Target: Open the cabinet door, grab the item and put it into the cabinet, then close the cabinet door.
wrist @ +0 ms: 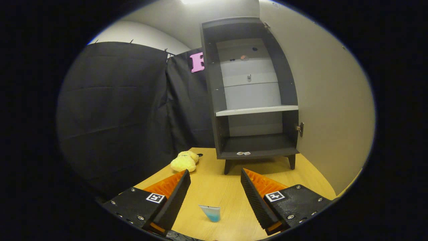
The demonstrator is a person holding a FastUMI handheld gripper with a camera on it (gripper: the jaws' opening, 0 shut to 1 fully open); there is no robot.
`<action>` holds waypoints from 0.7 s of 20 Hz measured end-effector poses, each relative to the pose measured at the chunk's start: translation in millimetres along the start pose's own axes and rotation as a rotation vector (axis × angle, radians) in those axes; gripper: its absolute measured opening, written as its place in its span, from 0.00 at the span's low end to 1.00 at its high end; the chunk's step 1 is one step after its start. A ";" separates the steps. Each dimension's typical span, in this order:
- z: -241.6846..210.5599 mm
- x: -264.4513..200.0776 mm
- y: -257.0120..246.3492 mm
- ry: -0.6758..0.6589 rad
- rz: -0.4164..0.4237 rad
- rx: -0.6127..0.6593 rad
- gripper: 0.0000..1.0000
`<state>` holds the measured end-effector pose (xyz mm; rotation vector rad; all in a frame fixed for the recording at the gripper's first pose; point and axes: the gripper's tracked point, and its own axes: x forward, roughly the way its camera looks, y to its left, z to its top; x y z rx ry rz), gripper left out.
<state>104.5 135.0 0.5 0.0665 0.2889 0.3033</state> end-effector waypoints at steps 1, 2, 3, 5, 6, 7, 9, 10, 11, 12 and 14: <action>-4.9 -0.6 1.2 0.016 0.001 0.006 0.93; -10.2 0.3 1.9 0.035 -0.003 0.007 0.93; -16.1 -0.1 1.6 0.057 -0.007 0.005 0.93; -26.6 -1.5 2.6 0.098 -0.008 0.011 0.93; -31.4 -2.5 2.9 0.118 -0.011 0.012 0.93; -36.0 -3.1 2.4 0.138 -0.015 0.012 0.92; -46.0 -6.2 3.7 0.183 -0.016 0.016 0.92; -50.4 -8.2 3.9 0.205 -0.019 0.016 0.91; -54.8 -10.2 3.5 0.226 -0.022 0.017 0.91; -59.2 -11.3 4.4 0.244 -0.022 0.017 0.90; -69.8 -12.0 4.5 0.286 -0.024 0.015 0.88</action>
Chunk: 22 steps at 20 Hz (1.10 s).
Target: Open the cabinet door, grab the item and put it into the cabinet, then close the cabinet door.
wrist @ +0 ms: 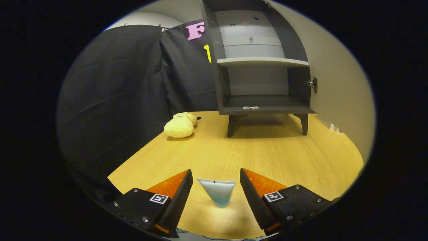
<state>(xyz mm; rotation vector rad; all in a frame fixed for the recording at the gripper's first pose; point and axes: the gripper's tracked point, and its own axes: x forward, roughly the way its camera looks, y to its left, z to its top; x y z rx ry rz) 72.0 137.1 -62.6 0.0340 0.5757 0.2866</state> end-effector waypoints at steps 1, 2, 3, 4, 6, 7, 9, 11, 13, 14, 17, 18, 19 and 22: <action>-5.5 0.1 0.1 0.023 -0.002 0.002 0.88; -10.9 -1.1 1.2 0.040 -0.005 0.005 0.87; -14.7 -2.3 0.7 0.058 -0.012 0.009 0.86; -20.4 -1.7 1.6 0.081 -0.012 0.016 0.85; -29.2 -4.5 2.7 0.124 -0.020 0.035 0.81; -30.5 -5.8 2.4 0.133 -0.026 0.042 0.79; -32.1 -4.5 0.7 0.135 -0.032 0.042 0.69; -34.7 -5.6 4.8 0.148 -0.010 0.035 0.53; -29.2 -7.3 3.5 0.140 0.000 0.026 0.51; -26.0 -6.5 3.9 0.131 0.003 0.023 0.51; -7.6 -10.7 1.2 0.099 0.005 0.007 0.51; 3.7 -13.8 -0.6 0.087 0.003 0.005 0.51; 15.3 -16.3 -3.0 0.074 0.003 0.007 0.51; 54.5 -23.6 -9.1 0.036 -0.003 0.009 0.51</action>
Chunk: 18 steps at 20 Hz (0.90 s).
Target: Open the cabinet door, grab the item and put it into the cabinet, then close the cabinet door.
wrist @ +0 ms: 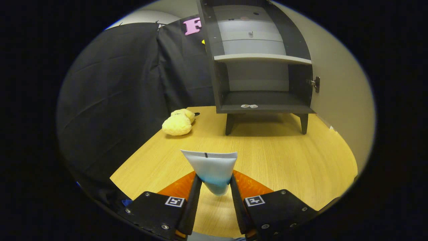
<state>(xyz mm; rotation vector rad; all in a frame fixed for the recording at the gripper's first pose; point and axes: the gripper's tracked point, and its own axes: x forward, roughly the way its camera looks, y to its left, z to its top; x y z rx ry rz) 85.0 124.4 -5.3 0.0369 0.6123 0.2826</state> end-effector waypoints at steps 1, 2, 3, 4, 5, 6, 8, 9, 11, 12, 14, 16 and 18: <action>13.0 -2.7 -1.2 -0.017 0.000 0.000 0.51; 26.5 -5.5 -2.3 -0.035 -0.002 -0.005 0.51; 39.8 -7.9 -4.0 -0.054 -0.004 -0.013 0.51; 52.4 -10.2 -5.4 -0.072 -0.006 -0.022 0.51; 65.0 -12.1 -6.4 -0.090 -0.007 -0.029 0.51; 76.8 -13.6 -7.4 -0.105 -0.007 -0.033 0.51; 100.4 -16.7 -9.5 -0.135 -0.010 -0.035 0.51; 110.7 -17.1 -10.8 -0.148 -0.012 -0.032 0.51; 131.8 -20.1 -12.3 -0.164 -0.011 -0.022 0.51; 142.0 -21.8 -13.6 -0.175 -0.013 -0.018 0.51; 163.0 -21.8 -17.2 -0.193 -0.016 -0.012 0.51; 183.7 -21.7 -21.6 -0.209 -0.024 -0.014 0.51; 203.1 -20.6 -22.4 -0.220 -0.017 -0.012 0.51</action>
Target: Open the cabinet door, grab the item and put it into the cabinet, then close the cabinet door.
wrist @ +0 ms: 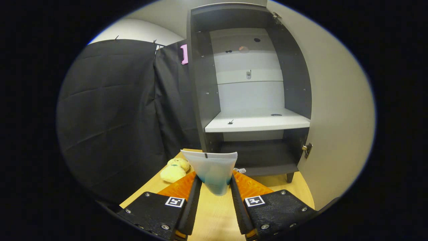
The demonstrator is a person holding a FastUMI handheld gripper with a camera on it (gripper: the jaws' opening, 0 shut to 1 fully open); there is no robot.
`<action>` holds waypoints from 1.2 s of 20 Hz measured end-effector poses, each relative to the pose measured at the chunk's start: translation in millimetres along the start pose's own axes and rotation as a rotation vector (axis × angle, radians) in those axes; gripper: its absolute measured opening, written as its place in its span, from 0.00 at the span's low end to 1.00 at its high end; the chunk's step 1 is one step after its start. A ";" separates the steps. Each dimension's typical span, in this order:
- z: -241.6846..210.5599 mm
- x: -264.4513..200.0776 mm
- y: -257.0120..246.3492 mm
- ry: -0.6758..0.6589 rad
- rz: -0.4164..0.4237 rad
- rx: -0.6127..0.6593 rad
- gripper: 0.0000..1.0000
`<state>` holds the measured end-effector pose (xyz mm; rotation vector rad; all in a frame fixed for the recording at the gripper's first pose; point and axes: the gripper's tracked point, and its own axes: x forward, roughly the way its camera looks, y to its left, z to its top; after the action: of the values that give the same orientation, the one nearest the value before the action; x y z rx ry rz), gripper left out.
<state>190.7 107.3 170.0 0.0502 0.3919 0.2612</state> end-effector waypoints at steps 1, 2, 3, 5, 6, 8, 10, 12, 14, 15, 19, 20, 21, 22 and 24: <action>9.5 2.9 -1.7 -0.008 0.001 0.000 0.51; 20.4 5.2 -4.3 -0.021 -0.004 -0.006 0.51; 30.7 8.3 -7.7 -0.035 -0.008 -0.011 0.51; 46.9 16.7 -11.5 -0.052 -0.011 -0.015 0.51; 54.5 21.6 -14.1 -0.054 -0.012 -0.016 0.51; 71.5 30.8 -22.3 -0.064 -0.025 -0.019 0.51; 89.0 43.0 -32.1 -0.071 -0.038 -0.010 0.51; 105.6 56.2 -46.7 -0.071 -0.055 0.005 0.51; 119.2 69.8 -58.4 -0.065 -0.068 0.015 0.51; 126.6 76.9 -64.0 -0.067 -0.073 0.018 0.51; 146.4 107.8 -80.3 -0.057 -0.084 0.038 0.51; 146.4 117.5 -82.8 -0.045 -0.083 0.043 0.51; 145.3 126.1 -85.1 -0.029 -0.083 0.046 0.51; 143.4 136.1 -87.4 -0.011 -0.082 0.047 0.51; 139.6 153.2 -92.2 0.016 -0.088 0.052 0.51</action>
<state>403.1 58.6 233.0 0.0819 0.4158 0.1647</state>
